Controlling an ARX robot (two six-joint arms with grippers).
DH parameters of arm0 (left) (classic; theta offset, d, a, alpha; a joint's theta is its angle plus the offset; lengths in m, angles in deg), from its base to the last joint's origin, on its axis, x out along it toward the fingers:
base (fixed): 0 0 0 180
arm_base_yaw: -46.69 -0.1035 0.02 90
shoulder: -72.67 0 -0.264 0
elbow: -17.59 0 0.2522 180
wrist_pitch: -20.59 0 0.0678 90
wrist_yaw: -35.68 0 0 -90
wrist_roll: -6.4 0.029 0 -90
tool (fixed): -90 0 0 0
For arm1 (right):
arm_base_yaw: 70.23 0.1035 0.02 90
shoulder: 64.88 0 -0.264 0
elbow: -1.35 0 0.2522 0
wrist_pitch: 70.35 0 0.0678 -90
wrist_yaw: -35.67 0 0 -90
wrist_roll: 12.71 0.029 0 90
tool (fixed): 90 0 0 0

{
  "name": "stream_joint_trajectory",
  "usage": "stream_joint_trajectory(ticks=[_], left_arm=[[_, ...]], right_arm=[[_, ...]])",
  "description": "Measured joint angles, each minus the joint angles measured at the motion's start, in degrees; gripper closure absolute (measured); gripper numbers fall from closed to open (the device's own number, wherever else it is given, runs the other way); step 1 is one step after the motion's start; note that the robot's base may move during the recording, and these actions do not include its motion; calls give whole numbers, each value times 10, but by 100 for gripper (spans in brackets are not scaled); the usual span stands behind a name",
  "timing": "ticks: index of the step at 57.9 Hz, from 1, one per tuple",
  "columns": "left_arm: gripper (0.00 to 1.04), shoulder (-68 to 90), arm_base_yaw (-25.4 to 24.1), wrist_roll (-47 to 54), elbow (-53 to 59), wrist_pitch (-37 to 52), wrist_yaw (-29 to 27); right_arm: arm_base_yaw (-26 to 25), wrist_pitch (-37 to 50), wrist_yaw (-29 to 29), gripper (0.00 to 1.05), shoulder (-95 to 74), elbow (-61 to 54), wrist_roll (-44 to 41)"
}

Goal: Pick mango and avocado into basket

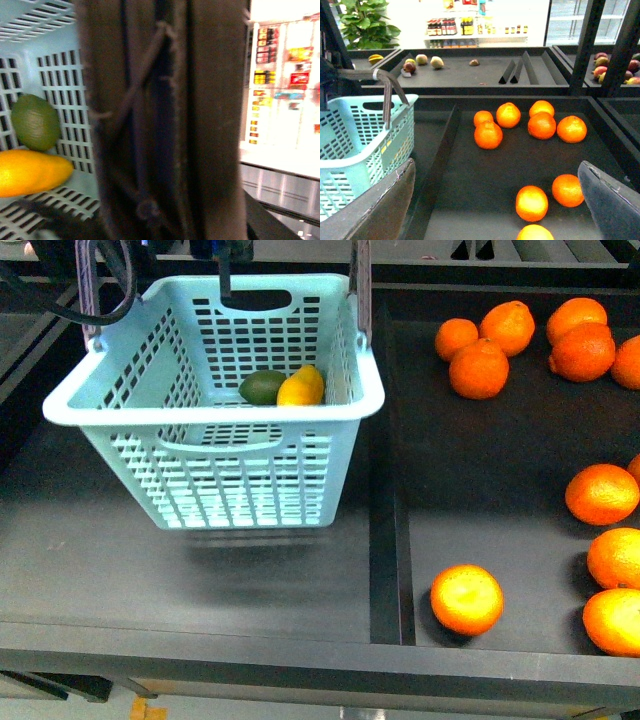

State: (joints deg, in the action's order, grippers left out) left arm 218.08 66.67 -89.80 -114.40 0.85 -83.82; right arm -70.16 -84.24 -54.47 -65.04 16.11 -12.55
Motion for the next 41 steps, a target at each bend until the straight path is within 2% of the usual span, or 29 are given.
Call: stream_joint_trajectory(ticks=[7, 13, 18, 20, 24, 29, 38, 39, 40, 41], left_arm=[[47, -30, -2, 35, 14, -76, 33], [31, -49, -5, 57, 22, -136, 60], [11, -65, -6, 72, 17, -247, 92], [7, -67, -5, 75, 14, -276, 93], [9, -71, 0, 83, -1, -358, 93], [9, -85, 6, 97, -8, -413, 74], [9, -130, 24, 128, -9, -443, 17], [10, -142, 25, 153, 0, -427, 17], [15, -180, 24, 223, 60, -324, 46], [19, -203, 23, 273, 101, -259, 66]], right_arm=[[0, 0, 0, 9, 0, 0, 0], [0, 0, 0, 9, 0, 0, 0], [0, 0, 0, 9, 0, 0, 0], [0, 0, 0, 9, 0, 0, 0], [0, 0, 0, 9, 0, 0, 0], [0, 0, 0, 9, 0, 0, 0], [0, 0, 0, 9, 0, 0, 0], [0, 0, 0, 9, 0, 0, 0], [0, 0, 1, 9, 0, 0, 0], [0, 0, 2, 9, 0, 0, 0]])
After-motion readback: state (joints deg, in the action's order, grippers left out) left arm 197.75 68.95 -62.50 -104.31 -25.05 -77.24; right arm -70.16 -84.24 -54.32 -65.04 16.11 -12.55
